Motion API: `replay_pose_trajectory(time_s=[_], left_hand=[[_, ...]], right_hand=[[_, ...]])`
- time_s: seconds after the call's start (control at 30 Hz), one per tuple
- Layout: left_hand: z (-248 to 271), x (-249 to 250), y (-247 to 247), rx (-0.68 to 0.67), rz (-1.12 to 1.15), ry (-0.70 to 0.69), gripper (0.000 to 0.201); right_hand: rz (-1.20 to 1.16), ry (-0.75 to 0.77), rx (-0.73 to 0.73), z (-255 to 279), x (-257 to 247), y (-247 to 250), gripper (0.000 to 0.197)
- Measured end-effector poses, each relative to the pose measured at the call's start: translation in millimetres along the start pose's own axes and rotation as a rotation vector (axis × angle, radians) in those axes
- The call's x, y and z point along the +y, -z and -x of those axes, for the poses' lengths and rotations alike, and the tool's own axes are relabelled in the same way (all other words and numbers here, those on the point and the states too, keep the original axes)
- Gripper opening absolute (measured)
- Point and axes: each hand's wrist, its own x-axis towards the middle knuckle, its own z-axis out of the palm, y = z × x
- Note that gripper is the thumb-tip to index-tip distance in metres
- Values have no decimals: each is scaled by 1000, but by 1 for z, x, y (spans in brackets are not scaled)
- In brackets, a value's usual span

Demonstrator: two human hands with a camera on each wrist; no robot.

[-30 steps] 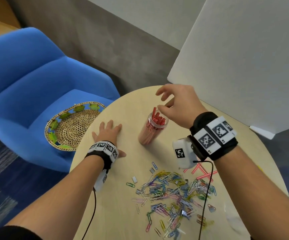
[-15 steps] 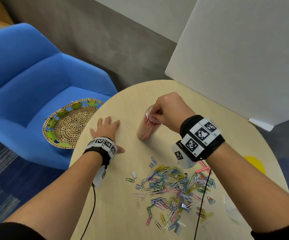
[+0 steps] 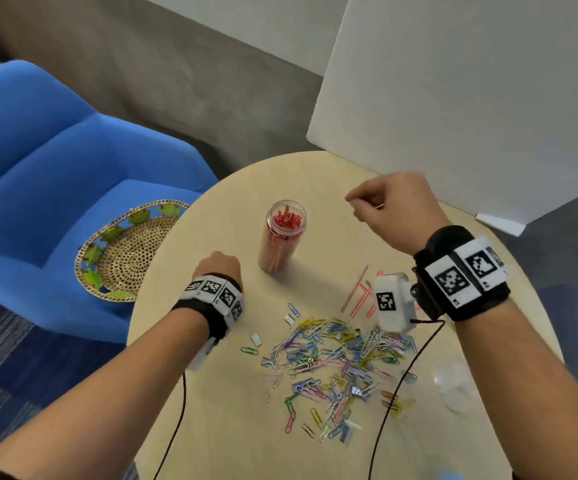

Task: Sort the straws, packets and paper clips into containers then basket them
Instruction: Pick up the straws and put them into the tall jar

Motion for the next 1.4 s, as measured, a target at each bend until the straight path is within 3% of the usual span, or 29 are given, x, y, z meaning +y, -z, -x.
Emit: replay_pose_trajectory(time_s=[0.07, 0.17, 0.23, 0.3, 0.37, 0.47, 0.6, 0.67, 0.77, 0.9, 1.0, 1.2, 1.4], left_hand=[[15, 37, 1, -42, -35, -83, 35], [27, 95, -2, -80, 19, -243, 34], [26, 129, -3, -78, 73, -300, 38], [22, 158, -5, -28, 132, -312, 43], [16, 184, -15, -4, 163, -300, 55], [5, 219, -37, -25, 139, -293, 78], [0, 247, -58, 65, 16, -307, 101], [-1, 254, -64, 119, 16, -321, 94], [-6, 258, -64, 172, 88, -346, 65], [-14, 260, -53, 175, 141, -366, 30], [-19, 265, -46, 158, 118, -348, 15], [-22, 262, -35, 89, 192, -245, 19], [-22, 254, -41, 46, 169, -235, 11]], right_hand=[[78, -182, -72, 11, 48, -2, 17], [180, -439, -284, 33, 112, -27, 19], [223, -546, -373, 49, 143, -48, 36], [288, -574, -395, 61, 165, -64, 55], [332, -549, -404, 67, 180, -75, 58], [339, -509, -387, 68, 193, -85, 47], [295, -458, -372, 65, 199, -84, 25], [255, -455, -360, 64, 202, -84, 14], [187, -481, -327, 66, 207, -86, 10], [145, -506, -305, 69, 207, -90, 8], [209, -515, -331, 67, 200, -92, 9], [366, -380, -353, 66, 195, -95, 14], [418, -370, -362, 72, 202, -89, 18]])
